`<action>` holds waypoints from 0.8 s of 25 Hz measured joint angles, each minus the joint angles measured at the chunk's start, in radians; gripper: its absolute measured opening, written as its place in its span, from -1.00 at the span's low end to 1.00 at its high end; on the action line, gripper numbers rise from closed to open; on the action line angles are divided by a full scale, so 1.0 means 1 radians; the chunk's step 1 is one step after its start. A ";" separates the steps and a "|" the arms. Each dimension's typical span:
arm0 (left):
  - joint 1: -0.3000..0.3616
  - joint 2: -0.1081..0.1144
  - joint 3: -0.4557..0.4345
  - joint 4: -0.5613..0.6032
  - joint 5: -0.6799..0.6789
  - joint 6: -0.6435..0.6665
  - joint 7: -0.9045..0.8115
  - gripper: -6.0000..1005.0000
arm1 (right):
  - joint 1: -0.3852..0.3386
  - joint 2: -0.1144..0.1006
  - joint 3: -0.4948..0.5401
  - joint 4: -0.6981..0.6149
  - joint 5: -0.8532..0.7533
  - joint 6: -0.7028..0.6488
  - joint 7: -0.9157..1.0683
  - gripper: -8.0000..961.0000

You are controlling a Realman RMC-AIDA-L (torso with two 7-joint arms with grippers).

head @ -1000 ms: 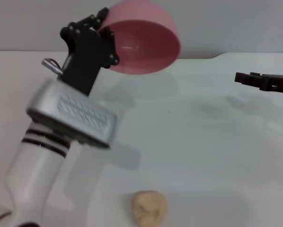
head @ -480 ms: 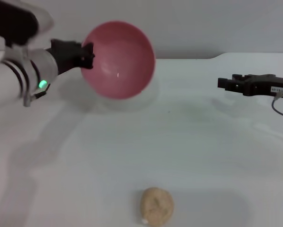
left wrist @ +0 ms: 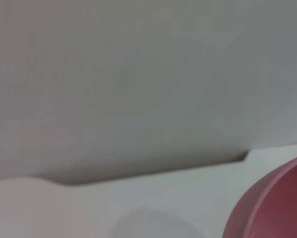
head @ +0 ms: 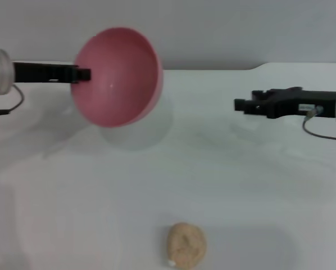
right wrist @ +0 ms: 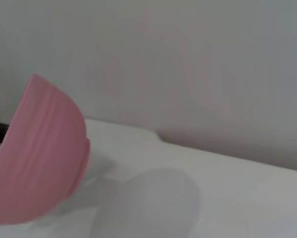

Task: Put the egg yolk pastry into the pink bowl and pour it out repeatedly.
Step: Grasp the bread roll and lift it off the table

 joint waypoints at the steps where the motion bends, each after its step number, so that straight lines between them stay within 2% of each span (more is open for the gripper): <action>1: 0.000 0.010 -0.019 0.004 0.008 -0.041 -0.015 -0.99 | 0.010 -0.001 -0.004 0.005 -0.002 -0.019 0.000 0.29; 4: -0.005 0.038 -0.055 0.004 0.027 -0.129 -0.053 -0.99 | 0.045 -0.002 -0.019 0.016 -0.006 -0.111 0.000 0.33; 7: 0.000 0.049 -0.071 0.005 0.032 -0.169 -0.076 -0.99 | 0.080 0.002 -0.079 0.016 -0.007 -0.182 0.001 0.38; 13: 0.011 0.052 -0.081 0.005 0.046 -0.214 -0.084 -0.99 | 0.143 0.006 -0.267 0.017 -0.028 -0.229 0.001 0.37; 20: 0.012 0.044 -0.084 0.001 0.071 -0.227 -0.089 -0.99 | 0.184 0.011 -0.429 0.019 -0.028 -0.227 0.009 0.37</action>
